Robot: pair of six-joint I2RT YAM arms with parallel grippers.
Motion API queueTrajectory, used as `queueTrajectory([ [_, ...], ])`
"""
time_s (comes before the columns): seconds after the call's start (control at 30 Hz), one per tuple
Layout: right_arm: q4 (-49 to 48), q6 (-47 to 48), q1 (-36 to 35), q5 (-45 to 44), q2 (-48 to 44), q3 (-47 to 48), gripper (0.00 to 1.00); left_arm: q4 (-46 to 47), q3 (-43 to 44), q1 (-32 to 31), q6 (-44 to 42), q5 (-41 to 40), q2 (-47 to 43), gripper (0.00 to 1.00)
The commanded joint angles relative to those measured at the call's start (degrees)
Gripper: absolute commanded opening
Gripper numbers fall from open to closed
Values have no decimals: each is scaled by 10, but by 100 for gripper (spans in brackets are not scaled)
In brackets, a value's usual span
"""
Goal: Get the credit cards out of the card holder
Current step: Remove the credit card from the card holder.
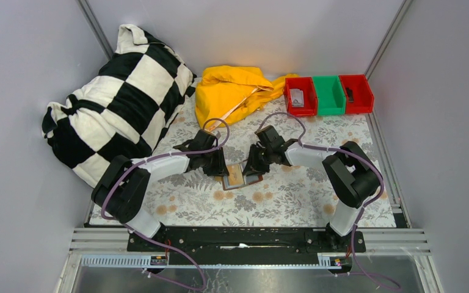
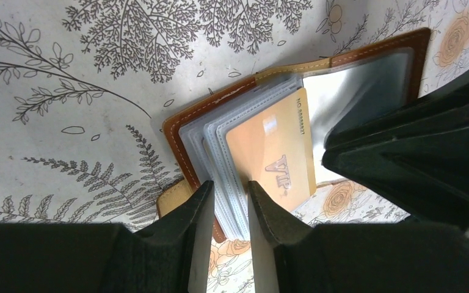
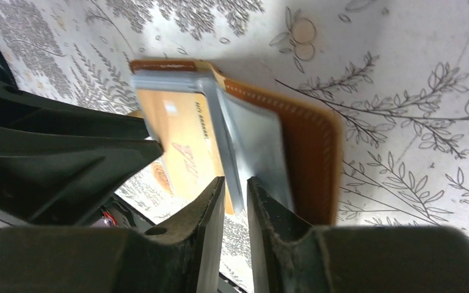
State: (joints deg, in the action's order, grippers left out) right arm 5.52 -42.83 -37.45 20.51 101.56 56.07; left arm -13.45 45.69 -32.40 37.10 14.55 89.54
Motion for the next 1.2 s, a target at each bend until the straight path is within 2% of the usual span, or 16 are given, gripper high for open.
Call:
queueTrajectory([
  [0.0, -18, 9, 9, -2, -22, -32, 29, 18, -12, 0, -13, 8, -5, 30],
  [0.1, -78, -10, 18, 41, -21, -57, 33, 15, -11, 0, -19, 10, 2, 29],
  [0.27, -126, -33, 24, 64, -16, -76, 33, 21, -7, 0, -21, 16, 13, 27],
  [0.73, -238, -79, 50, 119, 19, -109, 28, 37, 14, 0, -31, 42, 61, 22],
  [0.87, -259, -92, 51, 124, 22, -116, 24, 49, 7, -1, -31, 47, 63, 22],
  [1.07, -290, -110, 53, 127, 19, -136, 12, 40, 15, 0, -39, 51, 71, 22],
  [1.17, -301, -115, 53, 132, 21, -140, 1, 39, 14, -1, -38, 53, 69, 22],
])
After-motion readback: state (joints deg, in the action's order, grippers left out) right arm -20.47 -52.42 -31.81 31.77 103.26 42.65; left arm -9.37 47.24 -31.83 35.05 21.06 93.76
